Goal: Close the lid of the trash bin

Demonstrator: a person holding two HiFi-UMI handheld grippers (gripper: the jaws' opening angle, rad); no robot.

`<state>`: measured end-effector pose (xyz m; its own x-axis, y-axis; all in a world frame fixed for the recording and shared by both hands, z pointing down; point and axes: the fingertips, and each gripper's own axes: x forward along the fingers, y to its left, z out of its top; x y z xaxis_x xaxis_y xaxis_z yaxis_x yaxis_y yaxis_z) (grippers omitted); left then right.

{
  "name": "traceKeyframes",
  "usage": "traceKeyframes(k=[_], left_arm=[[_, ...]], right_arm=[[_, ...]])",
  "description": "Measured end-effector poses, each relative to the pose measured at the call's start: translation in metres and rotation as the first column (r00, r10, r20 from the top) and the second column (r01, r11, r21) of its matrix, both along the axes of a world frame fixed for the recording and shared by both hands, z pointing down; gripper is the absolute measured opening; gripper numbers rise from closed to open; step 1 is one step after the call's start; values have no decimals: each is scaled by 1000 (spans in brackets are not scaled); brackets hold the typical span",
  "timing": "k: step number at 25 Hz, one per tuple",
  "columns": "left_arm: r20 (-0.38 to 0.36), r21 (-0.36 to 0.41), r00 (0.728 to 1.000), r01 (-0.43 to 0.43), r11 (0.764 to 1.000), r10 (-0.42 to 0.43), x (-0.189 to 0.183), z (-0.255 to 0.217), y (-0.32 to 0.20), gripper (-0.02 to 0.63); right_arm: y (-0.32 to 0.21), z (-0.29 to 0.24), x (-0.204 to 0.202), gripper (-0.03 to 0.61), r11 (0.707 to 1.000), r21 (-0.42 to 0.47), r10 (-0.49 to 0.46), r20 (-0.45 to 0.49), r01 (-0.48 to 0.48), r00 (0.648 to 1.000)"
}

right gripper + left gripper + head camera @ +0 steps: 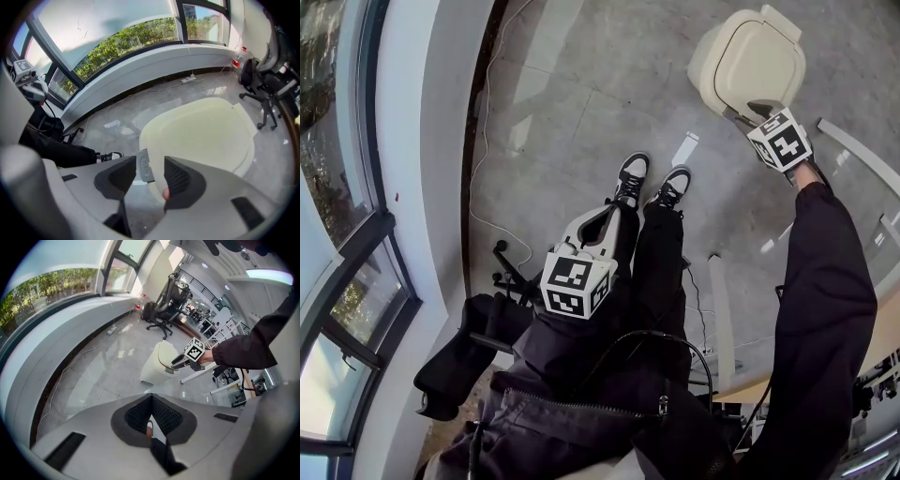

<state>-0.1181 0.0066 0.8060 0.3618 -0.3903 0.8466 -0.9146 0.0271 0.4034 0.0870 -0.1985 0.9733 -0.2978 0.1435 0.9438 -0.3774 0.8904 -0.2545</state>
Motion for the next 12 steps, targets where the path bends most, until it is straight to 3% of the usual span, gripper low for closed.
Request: traceKeyframes(k=[12], left_arm=[[-1,-6,1000,4,1000,-4,1,4,0,-5]], right_arm=[[3,11,-1,190,1000,9,-1,-8,1,1000]])
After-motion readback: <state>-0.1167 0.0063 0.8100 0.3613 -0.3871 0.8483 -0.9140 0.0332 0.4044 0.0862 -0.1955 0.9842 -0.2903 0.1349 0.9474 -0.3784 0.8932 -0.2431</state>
